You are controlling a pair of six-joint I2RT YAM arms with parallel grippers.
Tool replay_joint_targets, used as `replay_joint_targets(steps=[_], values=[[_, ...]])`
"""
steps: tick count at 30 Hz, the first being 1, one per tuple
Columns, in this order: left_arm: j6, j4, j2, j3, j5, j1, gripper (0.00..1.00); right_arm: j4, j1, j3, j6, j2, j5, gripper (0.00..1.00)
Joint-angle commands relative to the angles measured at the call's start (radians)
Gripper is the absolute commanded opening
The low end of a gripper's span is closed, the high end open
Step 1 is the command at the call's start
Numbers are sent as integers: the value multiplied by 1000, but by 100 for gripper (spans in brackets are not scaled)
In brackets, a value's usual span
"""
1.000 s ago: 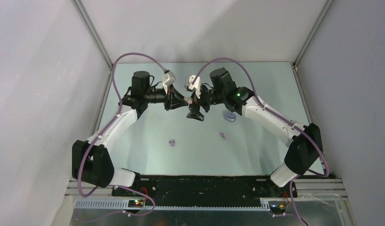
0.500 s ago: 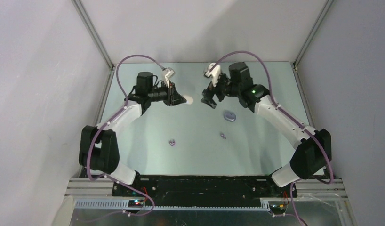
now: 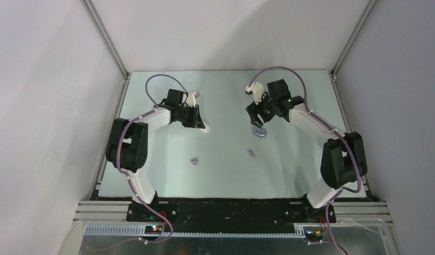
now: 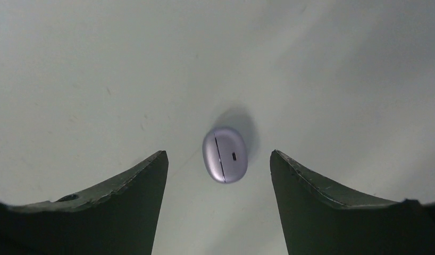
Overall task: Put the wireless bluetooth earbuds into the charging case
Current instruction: Place the charging case with the earbuds at the center of the board.
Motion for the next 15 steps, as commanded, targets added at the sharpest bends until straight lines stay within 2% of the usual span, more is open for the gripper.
replay_joint_targets(steps=[1,5,8,10,15], values=[[-39,-22,31,39,-72,6,17,-49,2,-35,-93,42,100,75],[-16,-80,52,63,-115,5,27,-34,-4,-68,-169,87,123,79],[1,-109,51,75,-152,8,45,-18,-1,-70,-216,116,144,80],[26,-114,30,68,-169,11,52,-7,5,-69,-251,137,157,81],[66,-106,-52,46,-209,23,63,-12,19,-69,-293,187,164,80]])
